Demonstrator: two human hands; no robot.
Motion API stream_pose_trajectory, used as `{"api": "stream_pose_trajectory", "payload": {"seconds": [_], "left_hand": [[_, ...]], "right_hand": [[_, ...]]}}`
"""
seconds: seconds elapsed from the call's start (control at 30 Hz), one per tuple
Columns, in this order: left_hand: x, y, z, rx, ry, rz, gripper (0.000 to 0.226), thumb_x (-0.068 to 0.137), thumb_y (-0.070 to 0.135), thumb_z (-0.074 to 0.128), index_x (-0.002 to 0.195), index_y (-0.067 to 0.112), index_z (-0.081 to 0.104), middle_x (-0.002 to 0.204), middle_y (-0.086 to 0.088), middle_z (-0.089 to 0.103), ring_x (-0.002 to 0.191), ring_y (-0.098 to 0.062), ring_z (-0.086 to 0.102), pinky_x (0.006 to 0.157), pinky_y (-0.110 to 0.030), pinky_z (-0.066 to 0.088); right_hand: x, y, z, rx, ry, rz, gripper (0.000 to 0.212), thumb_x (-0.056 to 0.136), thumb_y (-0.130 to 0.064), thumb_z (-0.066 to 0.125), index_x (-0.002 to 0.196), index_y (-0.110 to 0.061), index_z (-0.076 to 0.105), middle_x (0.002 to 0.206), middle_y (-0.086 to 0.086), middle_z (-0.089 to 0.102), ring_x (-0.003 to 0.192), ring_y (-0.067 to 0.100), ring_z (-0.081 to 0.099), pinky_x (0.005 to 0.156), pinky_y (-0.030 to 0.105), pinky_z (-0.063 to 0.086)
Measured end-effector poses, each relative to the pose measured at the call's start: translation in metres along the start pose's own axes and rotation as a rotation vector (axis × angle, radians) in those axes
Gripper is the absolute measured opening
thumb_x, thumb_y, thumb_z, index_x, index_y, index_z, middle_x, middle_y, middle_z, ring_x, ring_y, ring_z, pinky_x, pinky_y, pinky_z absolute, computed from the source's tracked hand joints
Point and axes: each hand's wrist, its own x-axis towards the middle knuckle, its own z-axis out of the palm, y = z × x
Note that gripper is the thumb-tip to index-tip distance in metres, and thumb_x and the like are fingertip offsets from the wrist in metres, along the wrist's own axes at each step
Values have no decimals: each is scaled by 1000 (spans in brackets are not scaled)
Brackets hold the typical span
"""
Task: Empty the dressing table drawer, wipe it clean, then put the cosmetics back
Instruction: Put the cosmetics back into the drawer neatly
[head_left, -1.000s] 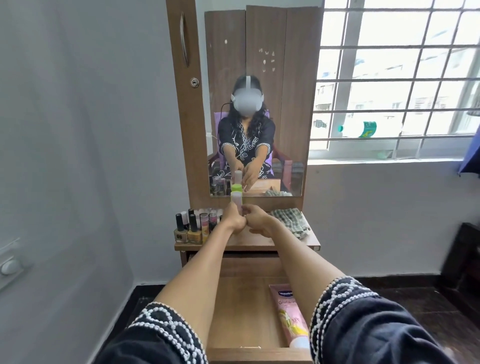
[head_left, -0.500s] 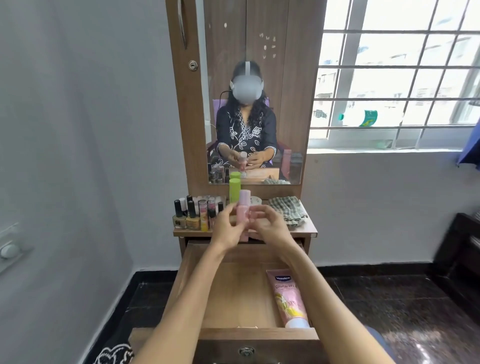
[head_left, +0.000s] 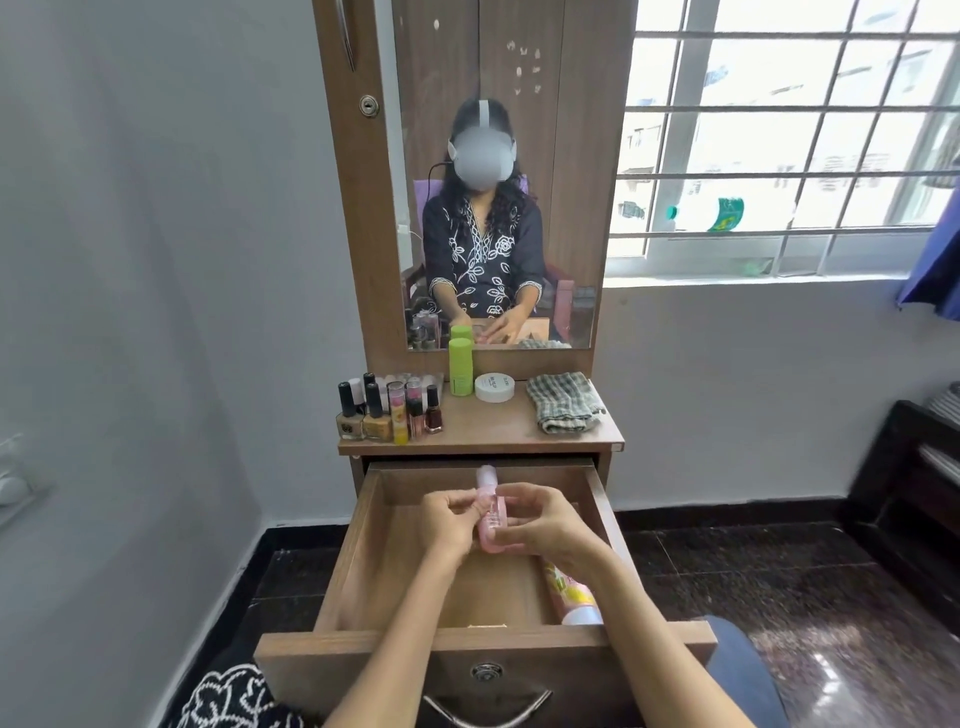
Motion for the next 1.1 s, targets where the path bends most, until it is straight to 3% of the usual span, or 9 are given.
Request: {"api": "stream_pose_trajectory", "payload": {"seconds": [0.07,0.13,0.23,0.43,0.5,0.6,0.83,1.03,1.1], "left_hand": [[2,-7,1,84,-49,43,20,82,8,70,99,-2,71,99,-15,71,89,-27,67,80,-44,56],[2,-12,2,201,-184,86,20,88,11,64,104,2,70,101,-10,70,93,-22,65,82,-35,53],[3,-18,3,337,-364,114,24,89,7,61,113,7,67,107,-5,68,98,-16,62,93,-35,50],[2,-22,2,471,-525,62,35,88,1,60,122,7,58,116,-8,63,110,-20,59,95,-27,47],[4,-24,3,489,-541,48,40,85,-1,62,124,5,54,119,-8,61,111,-19,57,98,-26,45],[7,-31,5,550,-519,46,47,83,4,63,129,8,51,121,-7,60,113,-20,57,103,-36,43],[6,-35,10,634,-422,120,35,83,9,65,118,10,62,112,-6,66,107,-20,62,95,-35,49],[-2,-32,9,850,-380,206,30,83,22,66,111,11,63,111,-8,62,100,-25,61,82,-34,51],[-3,-33,9,892,-383,221,28,86,22,64,111,11,60,110,-9,61,100,-26,61,79,-34,49]], "right_hand": [[0,7,-1,-47,26,20,54,69,13,75,118,1,57,110,18,63,86,23,67,70,32,60],[-1,13,-3,-158,62,27,52,67,6,80,115,-1,60,104,15,66,91,23,66,81,38,58],[-3,17,-4,-242,87,46,52,64,6,80,112,-2,62,108,20,67,94,24,64,94,46,51],[-1,18,-2,-422,59,55,52,69,-1,79,118,-1,62,110,16,68,92,16,63,92,34,53],[2,19,-2,-467,79,51,51,71,-2,77,120,-3,61,112,14,67,97,18,64,91,31,52],[5,21,-1,-522,96,44,48,75,-4,73,122,-4,61,114,10,66,102,16,62,92,27,51],[11,27,-1,-616,142,47,44,73,-9,74,116,-14,65,110,8,68,101,18,65,89,30,54],[11,31,0,-707,138,11,35,77,-3,69,111,-9,67,102,5,64,91,14,58,71,16,48],[13,34,0,-723,122,0,31,80,2,64,110,-5,67,98,6,60,88,14,55,58,3,43]]}}
